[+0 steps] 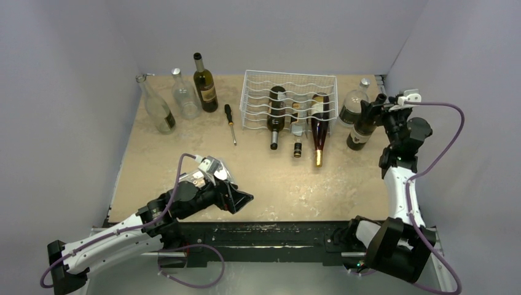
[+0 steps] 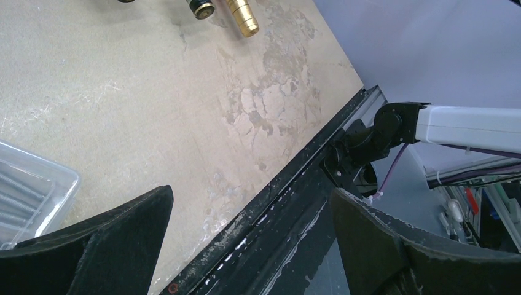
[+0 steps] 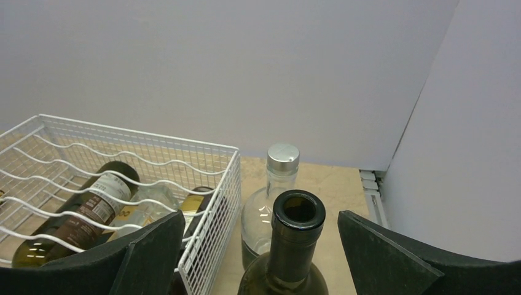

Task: Take the wine bottle off the wine rack
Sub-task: Place the wine bottle at the center of the board.

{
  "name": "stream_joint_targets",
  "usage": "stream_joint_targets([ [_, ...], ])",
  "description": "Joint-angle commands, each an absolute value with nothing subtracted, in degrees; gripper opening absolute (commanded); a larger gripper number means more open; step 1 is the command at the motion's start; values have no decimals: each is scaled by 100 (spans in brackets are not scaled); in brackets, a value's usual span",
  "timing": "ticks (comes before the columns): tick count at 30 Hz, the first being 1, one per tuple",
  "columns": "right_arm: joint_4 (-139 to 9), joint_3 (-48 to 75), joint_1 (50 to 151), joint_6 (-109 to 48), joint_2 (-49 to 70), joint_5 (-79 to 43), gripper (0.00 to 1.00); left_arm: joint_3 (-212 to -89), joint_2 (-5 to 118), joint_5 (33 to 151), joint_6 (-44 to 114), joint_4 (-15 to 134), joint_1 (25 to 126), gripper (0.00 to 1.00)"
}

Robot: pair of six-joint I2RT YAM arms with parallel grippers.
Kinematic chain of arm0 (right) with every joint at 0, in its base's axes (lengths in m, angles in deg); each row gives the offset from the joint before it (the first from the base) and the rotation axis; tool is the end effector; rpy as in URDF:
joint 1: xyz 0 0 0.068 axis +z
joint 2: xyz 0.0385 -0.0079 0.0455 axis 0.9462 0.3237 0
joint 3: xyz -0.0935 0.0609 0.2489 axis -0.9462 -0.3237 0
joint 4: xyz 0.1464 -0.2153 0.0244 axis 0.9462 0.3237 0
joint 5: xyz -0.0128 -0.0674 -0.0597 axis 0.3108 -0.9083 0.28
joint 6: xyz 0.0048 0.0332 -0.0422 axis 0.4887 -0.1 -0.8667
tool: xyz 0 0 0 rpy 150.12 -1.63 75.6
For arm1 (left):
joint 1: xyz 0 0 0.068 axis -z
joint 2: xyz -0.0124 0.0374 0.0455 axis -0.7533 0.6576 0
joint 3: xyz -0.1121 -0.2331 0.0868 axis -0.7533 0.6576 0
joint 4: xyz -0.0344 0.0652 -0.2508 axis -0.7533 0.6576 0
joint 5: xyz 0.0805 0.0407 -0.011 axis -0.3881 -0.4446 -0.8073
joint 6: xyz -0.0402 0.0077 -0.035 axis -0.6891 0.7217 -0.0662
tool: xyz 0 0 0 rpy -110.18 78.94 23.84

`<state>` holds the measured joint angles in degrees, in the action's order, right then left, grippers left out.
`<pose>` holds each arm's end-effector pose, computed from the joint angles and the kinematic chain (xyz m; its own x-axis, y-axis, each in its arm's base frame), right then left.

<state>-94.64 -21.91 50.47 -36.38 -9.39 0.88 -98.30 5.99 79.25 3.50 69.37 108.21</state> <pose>0.2375 -0.0726 0.3296 0.1347 -0.0334 -0.9903 -0.0974 0.9941 -0.0467 0.0723 -0.1166 0.2374 -0.6439 -0.2449 -0.7249 0.5216 0.5527 -0.6500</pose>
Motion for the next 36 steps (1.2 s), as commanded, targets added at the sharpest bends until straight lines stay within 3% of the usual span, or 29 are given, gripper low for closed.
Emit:
stream_joint_targets([
  [1,-8925,-1824,5031,-3716,-1097,272,99,-9790,646,7920,286,6711,10830,100],
  [18,-6578,-837,5031,-4486,-1639,1330,99,-9884,809,7784,286,6733,10834,100],
  [36,-5585,-1069,5029,-4334,-2104,2694,99,-10254,1356,7550,302,6737,10830,100],
])
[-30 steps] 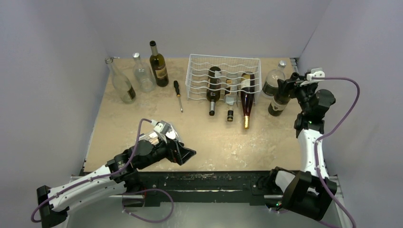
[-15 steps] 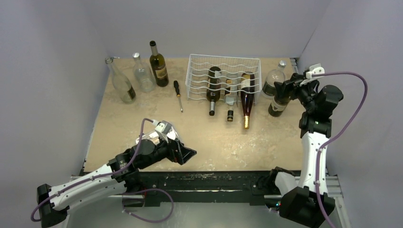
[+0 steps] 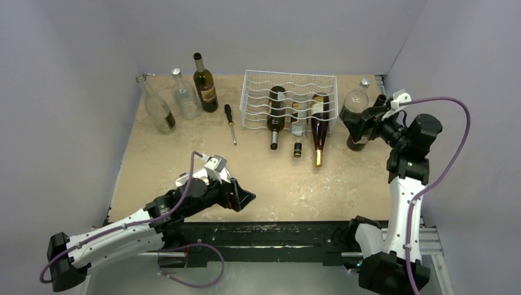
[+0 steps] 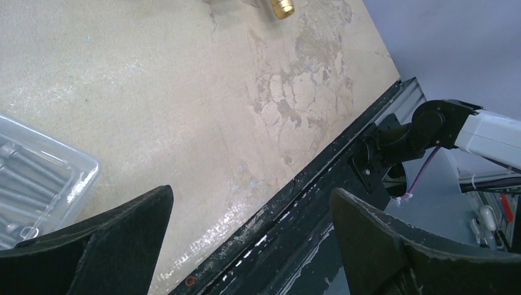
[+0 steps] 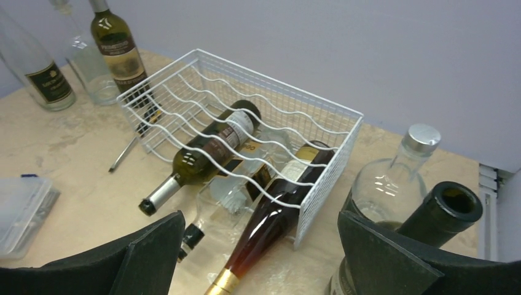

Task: Take the wine bottle off the wine rack
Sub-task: Place the wine bottle at the center of the board, then pick up the wine bottle from the wine rack.

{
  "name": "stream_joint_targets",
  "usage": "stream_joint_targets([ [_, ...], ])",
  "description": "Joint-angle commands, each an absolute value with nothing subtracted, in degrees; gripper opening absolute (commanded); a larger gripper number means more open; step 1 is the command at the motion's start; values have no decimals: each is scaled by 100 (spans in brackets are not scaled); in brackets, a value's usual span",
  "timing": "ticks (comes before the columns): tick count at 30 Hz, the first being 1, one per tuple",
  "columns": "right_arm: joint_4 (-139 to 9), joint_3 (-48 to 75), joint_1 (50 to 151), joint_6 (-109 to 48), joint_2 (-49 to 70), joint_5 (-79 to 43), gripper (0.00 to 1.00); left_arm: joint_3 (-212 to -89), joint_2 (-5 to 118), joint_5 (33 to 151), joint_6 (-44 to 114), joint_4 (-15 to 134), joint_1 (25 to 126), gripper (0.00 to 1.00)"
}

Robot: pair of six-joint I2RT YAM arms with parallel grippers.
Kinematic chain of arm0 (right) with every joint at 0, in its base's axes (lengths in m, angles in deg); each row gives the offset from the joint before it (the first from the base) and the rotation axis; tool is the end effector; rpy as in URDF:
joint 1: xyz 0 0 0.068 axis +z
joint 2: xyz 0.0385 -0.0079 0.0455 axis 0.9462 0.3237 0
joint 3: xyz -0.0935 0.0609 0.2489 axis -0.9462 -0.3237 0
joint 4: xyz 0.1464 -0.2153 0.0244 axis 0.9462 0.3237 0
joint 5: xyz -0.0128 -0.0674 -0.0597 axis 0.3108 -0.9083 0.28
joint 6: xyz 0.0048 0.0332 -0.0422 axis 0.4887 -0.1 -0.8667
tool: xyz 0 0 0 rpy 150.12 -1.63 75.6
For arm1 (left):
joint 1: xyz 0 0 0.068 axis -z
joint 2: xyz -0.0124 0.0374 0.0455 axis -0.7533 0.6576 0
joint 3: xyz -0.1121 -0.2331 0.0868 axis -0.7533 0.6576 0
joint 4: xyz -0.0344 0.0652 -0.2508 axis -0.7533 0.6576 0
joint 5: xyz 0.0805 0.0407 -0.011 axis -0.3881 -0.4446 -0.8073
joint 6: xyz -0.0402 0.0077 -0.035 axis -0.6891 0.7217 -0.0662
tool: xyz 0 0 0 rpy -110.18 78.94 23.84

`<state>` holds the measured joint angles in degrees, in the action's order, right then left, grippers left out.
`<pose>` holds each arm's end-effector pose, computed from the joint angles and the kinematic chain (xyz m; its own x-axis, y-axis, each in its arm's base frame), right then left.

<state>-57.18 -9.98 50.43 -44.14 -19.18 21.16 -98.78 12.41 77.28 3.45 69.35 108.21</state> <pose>0.1932 -0.0453 0.3714 -0.0685 -0.0600 -0.9958 -0.4429 0.8962 -0.0236 0.0801 -0.1274 0.2266 -0.6690 -0.1995 -0.7160 0.4733 0.6284 -0.6173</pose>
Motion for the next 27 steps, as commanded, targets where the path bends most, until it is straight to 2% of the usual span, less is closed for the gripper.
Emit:
stream_joint_targets([
  [1,-5603,-1142,5028,-4282,-2126,2803,99,-10283,1395,7514,318,6752,10830,100],
  [12,-6363,-2027,5031,-3938,-2710,3916,99,-10583,2149,7301,813,6244,10830,100],
  [27,-6685,-2219,5031,-3957,-3121,3949,99,-11734,3691,6067,1626,6011,10831,100],
])
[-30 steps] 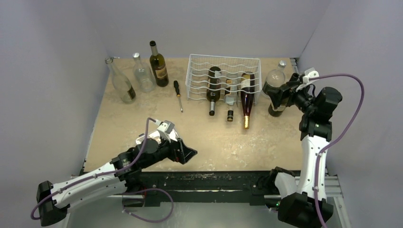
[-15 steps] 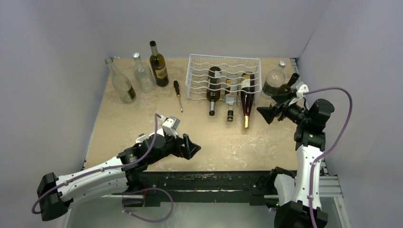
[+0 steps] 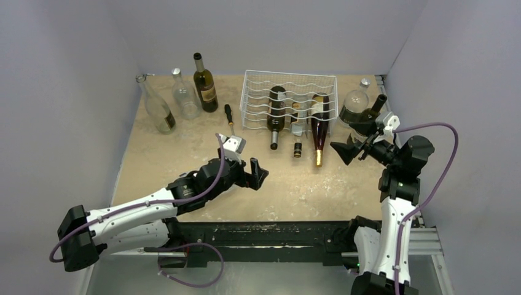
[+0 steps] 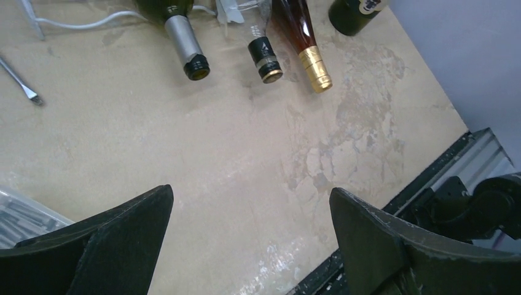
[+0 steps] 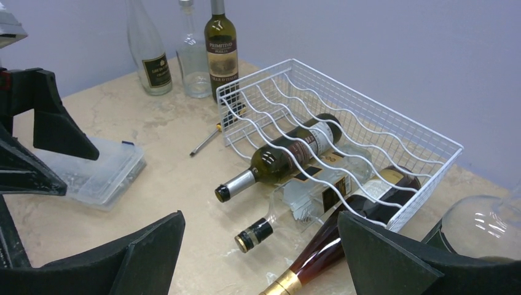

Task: Take the wine bottle off the wine rack
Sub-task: Pick up the wine bottle from the wine rack.

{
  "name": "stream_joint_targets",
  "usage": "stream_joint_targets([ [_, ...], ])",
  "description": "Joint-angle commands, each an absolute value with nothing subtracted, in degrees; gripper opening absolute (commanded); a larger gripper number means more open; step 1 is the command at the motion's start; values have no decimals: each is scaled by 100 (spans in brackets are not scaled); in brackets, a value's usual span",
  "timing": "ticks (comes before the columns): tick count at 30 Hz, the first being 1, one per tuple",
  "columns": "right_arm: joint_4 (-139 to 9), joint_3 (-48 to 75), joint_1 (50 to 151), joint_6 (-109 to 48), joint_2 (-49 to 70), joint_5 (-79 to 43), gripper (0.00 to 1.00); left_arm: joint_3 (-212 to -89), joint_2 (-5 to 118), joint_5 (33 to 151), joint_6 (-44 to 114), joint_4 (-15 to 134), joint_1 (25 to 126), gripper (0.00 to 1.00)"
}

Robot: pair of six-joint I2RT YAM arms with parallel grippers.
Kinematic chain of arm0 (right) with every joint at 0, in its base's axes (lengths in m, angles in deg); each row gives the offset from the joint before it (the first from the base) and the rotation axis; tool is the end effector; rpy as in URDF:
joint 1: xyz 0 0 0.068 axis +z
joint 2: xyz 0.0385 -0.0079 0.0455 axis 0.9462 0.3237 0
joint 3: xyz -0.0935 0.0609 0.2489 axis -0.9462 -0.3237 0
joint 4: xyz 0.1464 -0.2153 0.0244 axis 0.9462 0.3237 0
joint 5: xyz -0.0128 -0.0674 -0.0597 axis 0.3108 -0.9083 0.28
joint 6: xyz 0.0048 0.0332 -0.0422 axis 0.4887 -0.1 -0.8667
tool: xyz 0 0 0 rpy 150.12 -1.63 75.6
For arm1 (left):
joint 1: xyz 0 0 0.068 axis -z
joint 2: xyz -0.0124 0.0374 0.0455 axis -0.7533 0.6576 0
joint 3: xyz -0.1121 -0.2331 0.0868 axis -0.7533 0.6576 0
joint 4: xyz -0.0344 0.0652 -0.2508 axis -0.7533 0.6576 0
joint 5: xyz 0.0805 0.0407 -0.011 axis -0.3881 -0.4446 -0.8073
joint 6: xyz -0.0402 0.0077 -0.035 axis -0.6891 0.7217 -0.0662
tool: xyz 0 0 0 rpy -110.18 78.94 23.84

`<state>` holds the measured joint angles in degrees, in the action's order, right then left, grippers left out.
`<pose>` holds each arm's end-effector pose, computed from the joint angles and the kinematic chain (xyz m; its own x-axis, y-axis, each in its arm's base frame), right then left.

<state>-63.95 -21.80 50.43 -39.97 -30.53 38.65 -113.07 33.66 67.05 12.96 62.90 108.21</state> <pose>0.1534 -0.0237 0.3439 0.0133 -0.0258 -0.9996 -0.6875 0.7257 -0.0278 0.1178 -0.1787 0.2676 -0.5223 -0.1548 -0.8386 0.4797 0.7597 -0.4391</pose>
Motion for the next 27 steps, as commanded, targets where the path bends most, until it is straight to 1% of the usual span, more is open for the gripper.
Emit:
stream_joint_targets([
  [1,-6686,-2227,5031,-3961,-3120,3940,99,-11808,3813,5931,1663,6041,10832,100],
  [6,-6669,-2238,5033,-4008,-3097,3899,99,-12196,4526,5186,1910,6101,10823,100],
  [10,-6668,-2250,5032,-4023,-3036,3878,99,-12683,5230,4937,2094,6025,10645,100],
  [12,-6668,-2261,5035,-4032,-3028,3872,99,-12978,5630,5365,2014,6101,10351,100],
  [16,-6668,-2278,5029,-4075,-3014,3852,99,-13937,6498,7045,1273,7079,9525,100],
  [18,-6668,-2282,5029,-4091,-2992,3846,99,-14504,6936,7625,1131,7550,9292,100],
  [21,-6668,-2278,5033,-4094,-2957,3843,99,-15187,7553,8059,1102,8082,9163,99],
  [23,-6664,-2286,5042,-4093,-2934,3856,99,-15619,7882,8149,1052,8492,9121,100],
  [27,-6632,-2251,5059,-4075,-2894,3908,99,-16511,8473,7826,837,9474,9099,99],
])
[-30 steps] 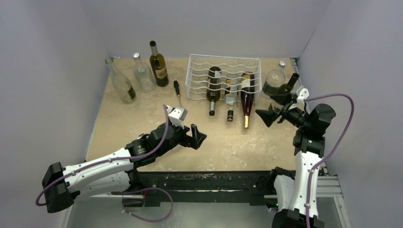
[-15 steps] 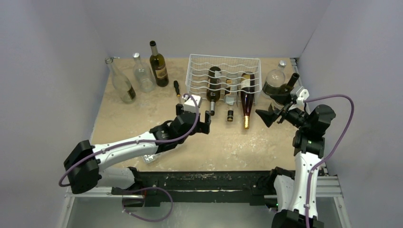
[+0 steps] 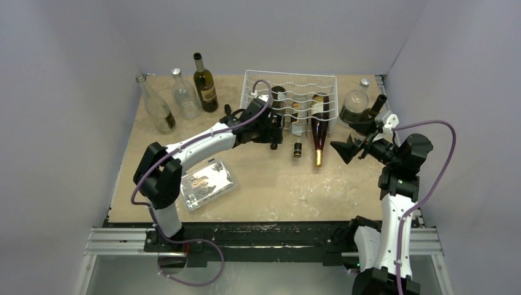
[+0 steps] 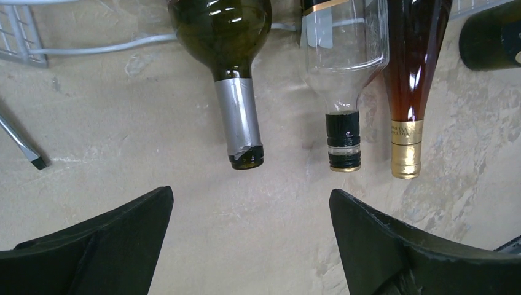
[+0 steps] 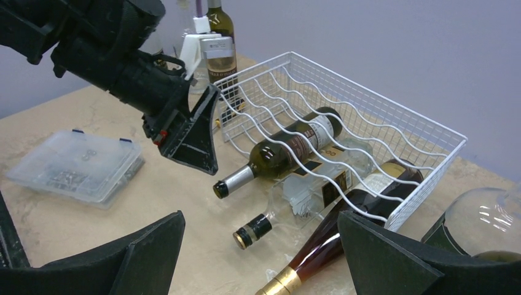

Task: Take the wine bottle off the wine rack
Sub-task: Pick up the wine bottle from the wine rack.

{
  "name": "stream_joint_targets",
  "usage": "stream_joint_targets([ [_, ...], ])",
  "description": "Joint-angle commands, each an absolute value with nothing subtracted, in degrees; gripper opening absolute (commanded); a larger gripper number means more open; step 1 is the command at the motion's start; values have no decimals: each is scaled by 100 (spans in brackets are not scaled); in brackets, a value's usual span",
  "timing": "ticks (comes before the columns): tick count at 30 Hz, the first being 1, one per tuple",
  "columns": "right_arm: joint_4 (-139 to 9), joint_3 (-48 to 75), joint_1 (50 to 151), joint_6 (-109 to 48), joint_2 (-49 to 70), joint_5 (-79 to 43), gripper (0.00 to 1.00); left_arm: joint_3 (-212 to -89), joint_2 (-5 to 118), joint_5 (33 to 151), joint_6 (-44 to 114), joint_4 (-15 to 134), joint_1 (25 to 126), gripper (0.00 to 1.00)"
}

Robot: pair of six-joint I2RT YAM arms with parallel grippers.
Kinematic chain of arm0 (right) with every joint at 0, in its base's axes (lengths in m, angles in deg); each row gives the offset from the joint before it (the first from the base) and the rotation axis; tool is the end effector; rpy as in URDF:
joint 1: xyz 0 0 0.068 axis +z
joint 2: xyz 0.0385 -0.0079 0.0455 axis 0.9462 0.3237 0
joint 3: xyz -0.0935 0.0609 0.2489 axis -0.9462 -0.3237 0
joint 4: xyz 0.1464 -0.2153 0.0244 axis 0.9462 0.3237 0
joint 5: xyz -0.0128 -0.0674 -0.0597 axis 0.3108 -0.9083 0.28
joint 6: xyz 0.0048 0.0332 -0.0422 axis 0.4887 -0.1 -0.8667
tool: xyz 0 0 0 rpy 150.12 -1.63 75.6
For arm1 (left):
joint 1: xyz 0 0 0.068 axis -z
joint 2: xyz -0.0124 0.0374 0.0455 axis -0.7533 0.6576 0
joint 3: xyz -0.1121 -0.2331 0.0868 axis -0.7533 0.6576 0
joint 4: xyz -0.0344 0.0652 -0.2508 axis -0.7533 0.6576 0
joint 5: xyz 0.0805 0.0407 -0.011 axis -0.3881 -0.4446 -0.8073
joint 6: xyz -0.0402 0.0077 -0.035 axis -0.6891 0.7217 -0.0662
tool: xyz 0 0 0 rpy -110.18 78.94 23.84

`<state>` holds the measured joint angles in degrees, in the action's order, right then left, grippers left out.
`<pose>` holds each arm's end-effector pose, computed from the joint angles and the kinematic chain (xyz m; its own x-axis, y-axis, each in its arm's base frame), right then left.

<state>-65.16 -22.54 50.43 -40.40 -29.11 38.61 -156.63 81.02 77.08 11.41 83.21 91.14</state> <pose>0.1594 -0.0259 0.3381 0.0029 -0.0254 -0.9997 -0.6873 0.7261 -0.0204 0.2953 -0.2629 0.2610 -0.7680 -0.0719 -0.6364 0.2045 0.9141 -0.3501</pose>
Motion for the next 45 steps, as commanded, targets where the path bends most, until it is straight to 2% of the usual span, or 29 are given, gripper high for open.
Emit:
stream_joint_targets([
  [1,-6619,-2254,5060,-4080,-2907,3898,99,-16725,8636,7704,748,9695,9098,99],
  [8,-6563,-2242,5063,-4155,-2993,3877,99,-17705,9452,7306,495,10366,9098,94],
  [13,-6563,-2222,5072,-4199,-3050,3855,99,-18116,9883,7352,514,10416,9092,86],
  [25,-6563,-2244,5077,-4277,-3079,3778,99,-18479,10449,7364,687,10156,9012,71],
  [33,-6437,-2242,5073,-4284,-3066,3790,99,-18567,10666,7536,650,10007,8941,54],
  [45,-6374,-2214,5073,-4331,-3075,3764,99,-18717,10947,7693,567,10006,8876,52],
])
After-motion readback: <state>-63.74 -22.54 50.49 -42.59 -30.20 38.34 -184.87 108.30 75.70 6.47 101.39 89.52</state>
